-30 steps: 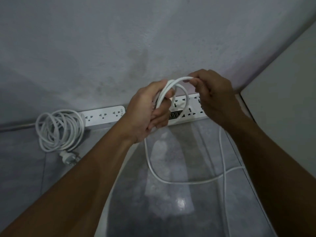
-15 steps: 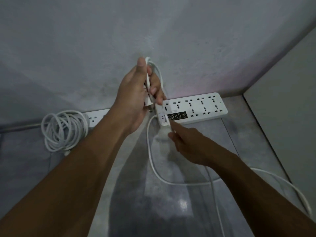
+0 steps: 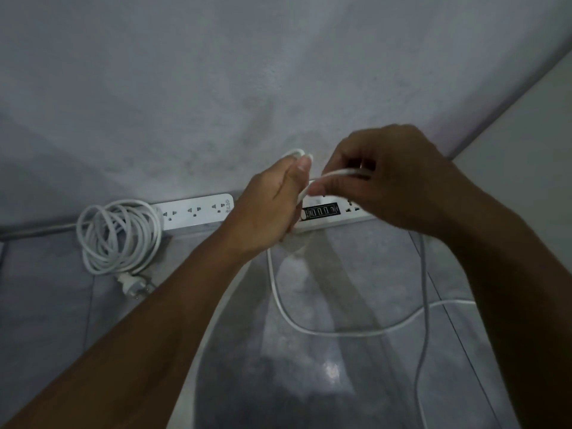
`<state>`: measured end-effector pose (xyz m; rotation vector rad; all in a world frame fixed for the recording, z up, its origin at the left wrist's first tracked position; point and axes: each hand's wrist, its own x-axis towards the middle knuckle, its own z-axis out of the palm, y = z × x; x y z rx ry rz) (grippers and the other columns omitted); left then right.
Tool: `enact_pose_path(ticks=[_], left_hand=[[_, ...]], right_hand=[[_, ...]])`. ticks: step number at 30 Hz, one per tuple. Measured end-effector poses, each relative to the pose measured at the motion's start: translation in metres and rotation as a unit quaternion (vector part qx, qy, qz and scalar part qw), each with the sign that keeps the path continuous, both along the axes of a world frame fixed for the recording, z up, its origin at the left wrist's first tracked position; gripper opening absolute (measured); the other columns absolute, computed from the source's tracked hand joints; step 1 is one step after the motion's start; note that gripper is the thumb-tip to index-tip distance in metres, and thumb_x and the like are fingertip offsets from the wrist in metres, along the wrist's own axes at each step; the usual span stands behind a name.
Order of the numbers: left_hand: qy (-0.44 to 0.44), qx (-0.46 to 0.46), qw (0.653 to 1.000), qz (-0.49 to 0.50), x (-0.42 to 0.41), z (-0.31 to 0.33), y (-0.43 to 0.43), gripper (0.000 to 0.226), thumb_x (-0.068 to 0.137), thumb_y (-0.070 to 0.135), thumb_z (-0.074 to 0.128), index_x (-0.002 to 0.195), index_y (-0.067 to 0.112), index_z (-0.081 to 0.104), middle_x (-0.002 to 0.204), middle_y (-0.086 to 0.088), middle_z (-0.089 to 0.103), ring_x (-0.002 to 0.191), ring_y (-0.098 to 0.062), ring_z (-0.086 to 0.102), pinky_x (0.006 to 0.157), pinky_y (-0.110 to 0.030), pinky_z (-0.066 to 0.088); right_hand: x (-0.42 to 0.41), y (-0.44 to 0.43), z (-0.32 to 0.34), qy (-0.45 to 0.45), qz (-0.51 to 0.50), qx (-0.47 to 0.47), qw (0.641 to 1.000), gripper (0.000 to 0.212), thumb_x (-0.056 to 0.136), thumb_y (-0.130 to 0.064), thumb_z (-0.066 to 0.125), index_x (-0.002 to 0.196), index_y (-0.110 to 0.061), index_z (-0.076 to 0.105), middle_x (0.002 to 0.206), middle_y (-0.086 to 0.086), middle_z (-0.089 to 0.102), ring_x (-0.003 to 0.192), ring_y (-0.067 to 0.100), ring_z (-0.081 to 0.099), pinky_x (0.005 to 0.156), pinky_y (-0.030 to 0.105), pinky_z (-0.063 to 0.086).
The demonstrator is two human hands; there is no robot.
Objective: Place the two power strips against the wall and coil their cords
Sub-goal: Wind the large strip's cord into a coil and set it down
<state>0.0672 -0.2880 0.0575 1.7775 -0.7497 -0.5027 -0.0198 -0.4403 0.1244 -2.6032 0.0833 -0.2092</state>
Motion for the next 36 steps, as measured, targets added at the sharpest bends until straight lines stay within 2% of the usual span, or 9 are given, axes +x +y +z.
enact_pose_path(ticks=[5,8,11,16,20,24,28,31,36], left_hand=[[0.218,-0.085,0.971,-0.042,-0.001,0.008,-0.003,0.053,0.105,0.046,0.029,0.078,0.010,0.056,0.039,-0.001,0.034,0.031,-0.014,0.026,0.041,-0.026,0.024],[0.308,-0.150,0.935,-0.087,0.006,0.010,0.000,0.048,0.105,0.042,0.033,0.074,0.011,0.053,0.033,0.000,0.028,0.025,-0.015,0.019,0.041,-0.032,0.018],[0.379,-0.206,0.896,-0.101,0.011,0.011,0.002,0.046,0.105,0.041,0.030,0.075,0.014,0.050,0.031,0.003,0.027,0.023,-0.012,0.019,0.037,-0.027,0.020],[0.432,-0.326,0.838,-0.070,0.024,0.014,0.009,0.047,0.107,0.044,0.021,0.077,0.018,0.046,0.034,0.004,0.028,0.025,-0.010,0.023,0.039,-0.027,0.023],[0.389,-0.336,0.858,0.000,0.035,0.017,0.011,0.049,0.106,0.048,0.017,0.078,0.019,0.044,0.040,0.004,0.029,0.028,-0.011,0.027,0.041,-0.026,0.027],[0.293,-0.293,0.907,0.074,0.035,0.013,0.009,0.045,0.107,0.044,0.020,0.080,0.016,0.042,0.046,0.000,0.035,0.032,-0.014,0.032,0.043,-0.025,0.029],[0.098,-0.142,0.981,0.090,0.028,0.006,0.009,0.043,0.108,0.038,0.022,0.082,0.013,0.045,0.053,-0.003,0.052,0.043,-0.020,0.049,0.047,-0.027,0.043],[0.030,-0.075,0.995,0.065,0.026,-0.002,0.012,0.032,0.108,0.033,0.025,0.091,0.014,0.044,0.059,-0.007,0.063,0.056,-0.022,0.066,0.060,-0.029,0.052],[-0.069,0.009,0.994,0.078,0.015,-0.007,0.014,0.032,0.107,0.032,0.034,0.079,0.024,0.046,0.056,0.007,0.065,0.054,-0.003,0.062,0.058,-0.010,0.042]], right_hand=[[0.018,-0.023,-0.021,-0.040,-0.076,0.137,0.987,0.018,0.085,-0.039,0.073,0.087,-0.022,0.074,0.061,-0.012,0.057,0.050,0.000,0.047,0.050,0.013,0.035],[0.025,-0.022,-0.043,-0.080,-0.101,0.182,0.975,0.014,0.095,-0.029,0.065,0.099,-0.024,0.077,0.060,-0.019,0.063,0.053,-0.004,0.052,0.054,0.009,0.036],[0.024,-0.014,-0.065,-0.106,-0.122,0.222,0.961,0.016,0.100,-0.021,0.058,0.100,-0.026,0.073,0.058,-0.029,0.062,0.053,-0.006,0.056,0.055,0.008,0.040],[0.007,0.002,-0.109,0.017,-0.156,0.237,0.959,0.027,0.105,-0.030,0.045,0.099,-0.022,0.071,0.062,-0.006,0.059,0.043,0.004,0.053,0.046,0.025,0.047],[-0.016,0.017,-0.126,0.144,-0.097,0.252,0.952,0.031,0.106,-0.033,0.040,0.131,-0.025,0.057,0.073,0.005,0.063,0.046,0.013,0.056,0.045,0.026,0.051],[-0.023,0.036,-0.124,0.222,-0.010,0.107,0.969,0.033,0.107,-0.032,0.037,0.140,-0.029,0.040,0.081,0.001,0.060,0.066,0.018,0.059,0.067,0.038,0.053],[-0.017,0.046,-0.095,0.191,0.038,0.046,0.980,0.021,0.105,-0.037,0.042,0.121,-0.028,0.053,0.079,-0.006,0.058,0.069,0.016,0.057,0.071,0.042,0.052],[-0.012,0.045,-0.063,0.137,0.041,0.039,0.989,0.018,0.102,-0.041,0.049,0.097,-0.033,0.064,0.071,-0.012,0.056,0.063,0.007,0.054,0.063,0.036,0.048],[-0.008,0.034,-0.022,0.062,0.006,-0.006,0.998,0.026,0.094,-0.045,0.060,0.079,-0.028,0.071,0.058,-0.012,0.058,0.053,0.007,0.055,0.053,0.024,0.036]])
